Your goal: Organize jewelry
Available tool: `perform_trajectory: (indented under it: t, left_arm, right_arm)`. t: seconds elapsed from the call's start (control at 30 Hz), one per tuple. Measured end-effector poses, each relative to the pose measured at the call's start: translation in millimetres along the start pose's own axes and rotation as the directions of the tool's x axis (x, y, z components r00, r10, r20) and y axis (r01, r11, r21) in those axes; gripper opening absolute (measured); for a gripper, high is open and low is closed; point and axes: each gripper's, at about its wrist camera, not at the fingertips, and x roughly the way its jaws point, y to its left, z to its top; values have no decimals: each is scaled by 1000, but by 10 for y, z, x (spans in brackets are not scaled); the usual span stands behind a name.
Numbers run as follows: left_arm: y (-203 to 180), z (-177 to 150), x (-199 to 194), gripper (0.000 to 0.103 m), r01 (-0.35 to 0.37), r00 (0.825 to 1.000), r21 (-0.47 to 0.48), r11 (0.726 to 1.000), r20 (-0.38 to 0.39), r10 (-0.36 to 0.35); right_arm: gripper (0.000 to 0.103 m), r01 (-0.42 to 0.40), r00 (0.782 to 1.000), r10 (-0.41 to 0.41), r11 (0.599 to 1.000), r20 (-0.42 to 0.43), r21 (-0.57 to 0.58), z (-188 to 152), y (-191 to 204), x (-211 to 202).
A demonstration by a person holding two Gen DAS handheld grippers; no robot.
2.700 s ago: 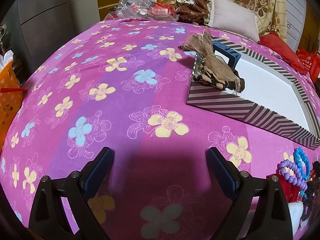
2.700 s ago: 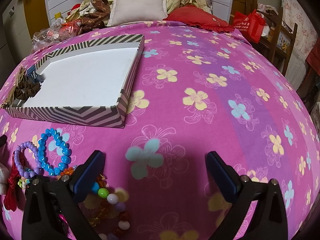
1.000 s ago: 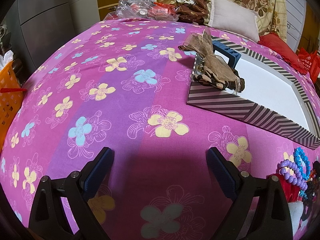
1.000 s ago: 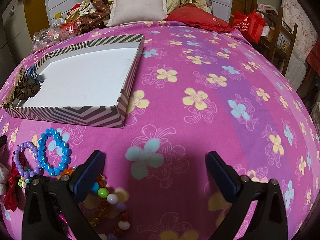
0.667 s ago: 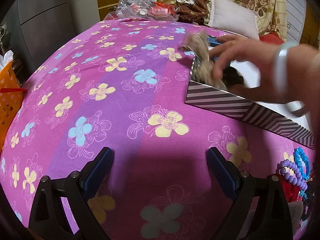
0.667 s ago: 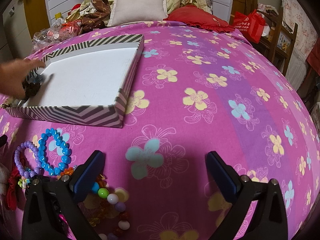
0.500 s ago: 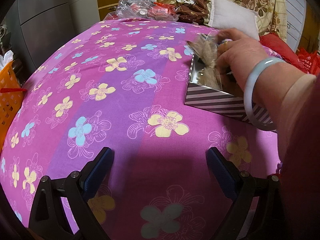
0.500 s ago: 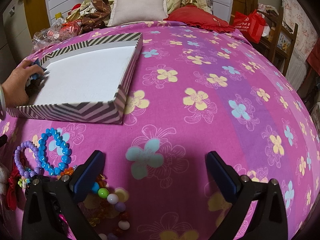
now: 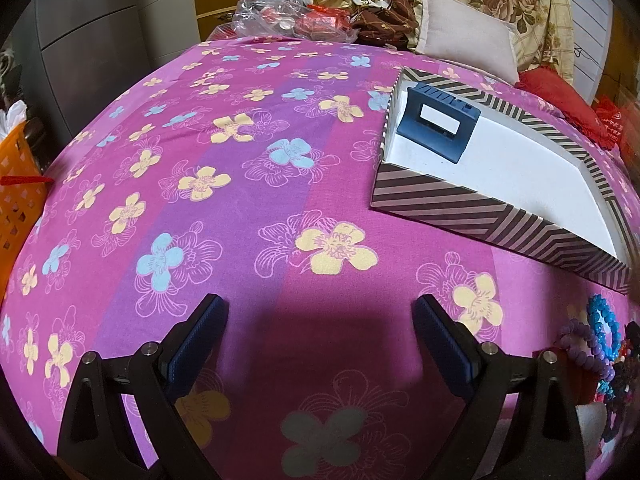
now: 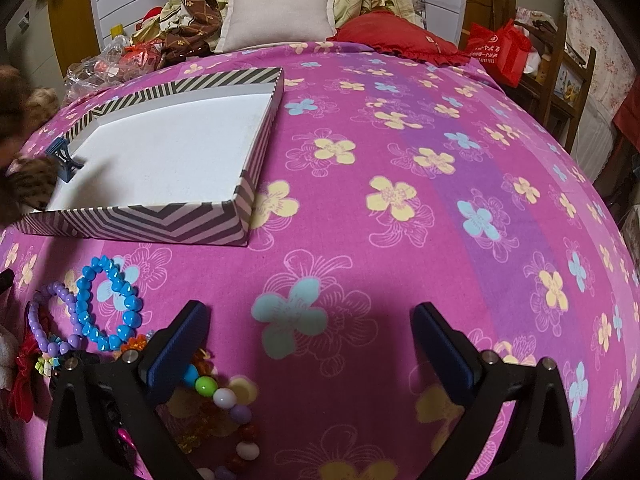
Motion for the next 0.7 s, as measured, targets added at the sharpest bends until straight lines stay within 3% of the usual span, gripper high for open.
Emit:
perform_trajectory:
  t: [0.5,0.7]
  left_arm:
    - [-1,0,0,87,0,1000,0,1000,0,0]
    - [-1,0,0,87,0,1000,0,1000,0,0]
  right_arm:
    - [103,-27,1000,27,999,0,-29,12,-32,-7]
    - [102,-75,995,69,993,-74,-86,24,-71,-40]
